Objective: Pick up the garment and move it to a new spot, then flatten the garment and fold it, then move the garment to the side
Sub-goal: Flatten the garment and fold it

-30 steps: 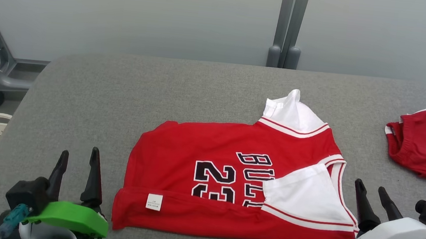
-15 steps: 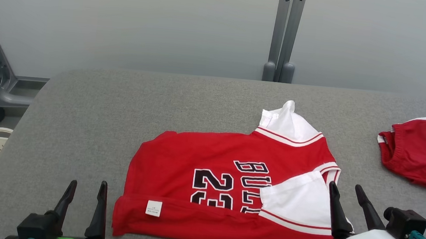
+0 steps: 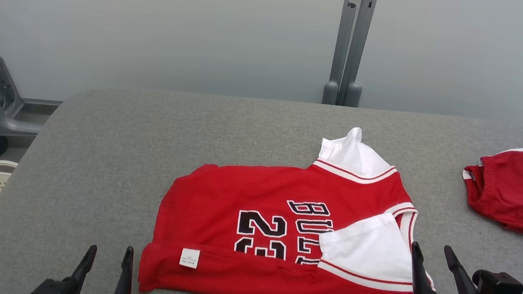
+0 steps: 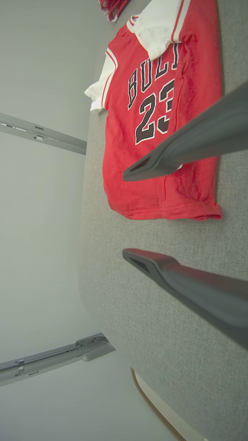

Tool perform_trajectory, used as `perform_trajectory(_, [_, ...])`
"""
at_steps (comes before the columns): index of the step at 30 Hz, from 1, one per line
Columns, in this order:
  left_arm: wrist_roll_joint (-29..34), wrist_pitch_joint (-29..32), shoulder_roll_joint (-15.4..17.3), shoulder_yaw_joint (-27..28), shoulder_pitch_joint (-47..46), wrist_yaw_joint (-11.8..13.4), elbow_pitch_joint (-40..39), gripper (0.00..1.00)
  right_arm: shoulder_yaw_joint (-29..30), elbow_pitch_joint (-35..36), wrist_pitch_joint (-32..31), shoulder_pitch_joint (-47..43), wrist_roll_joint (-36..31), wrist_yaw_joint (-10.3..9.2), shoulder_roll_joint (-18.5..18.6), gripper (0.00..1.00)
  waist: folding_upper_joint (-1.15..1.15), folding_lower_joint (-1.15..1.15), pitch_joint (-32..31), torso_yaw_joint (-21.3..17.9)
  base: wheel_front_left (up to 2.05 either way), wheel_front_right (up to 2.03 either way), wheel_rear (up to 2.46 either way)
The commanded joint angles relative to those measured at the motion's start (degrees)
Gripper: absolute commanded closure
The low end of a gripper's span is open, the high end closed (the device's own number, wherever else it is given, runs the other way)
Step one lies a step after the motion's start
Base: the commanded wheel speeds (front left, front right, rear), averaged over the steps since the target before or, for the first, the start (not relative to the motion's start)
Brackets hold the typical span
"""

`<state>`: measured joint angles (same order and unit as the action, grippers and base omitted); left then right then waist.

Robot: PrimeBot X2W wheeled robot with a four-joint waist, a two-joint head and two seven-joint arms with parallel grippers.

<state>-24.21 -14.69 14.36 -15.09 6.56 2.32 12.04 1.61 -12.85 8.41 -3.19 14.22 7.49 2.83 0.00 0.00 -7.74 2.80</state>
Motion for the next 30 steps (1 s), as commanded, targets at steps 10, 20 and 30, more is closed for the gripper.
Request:
perform_trajectory(10, [-0.7, 0.6, 0.1, -0.6, -0.6, 0.2, -0.1, 0.00, 0.2, -0.5, 0.4, 0.7, 0.0, -0.01, 0.1, 0.00, 0.00, 0.00, 1.1, -0.2, 0.00, 0.00, 0.00])
perform_trajectory(20, [-0.7, 1.0, 0.3, -1.1, -1.8, 0.4, -0.4, 0.00, 0.8, -0.4, -0.8, 1.1, -0.1, -0.01, 0.1, 0.00, 0.00, 0.00, 1.7, -0.2, 0.00, 0.00, 0.00])
perform_trajectory(30, [0.0, 9.8, 1.5, -3.7, -10.8, -1.3, 1.5, 0.00, 0.2, 0.1, -14.6, 11.0, -3.5, -0.01, 0.1, 0.00, 0.00, 0.00, 5.2, -0.5, 0.00, 0.00, 0.00])
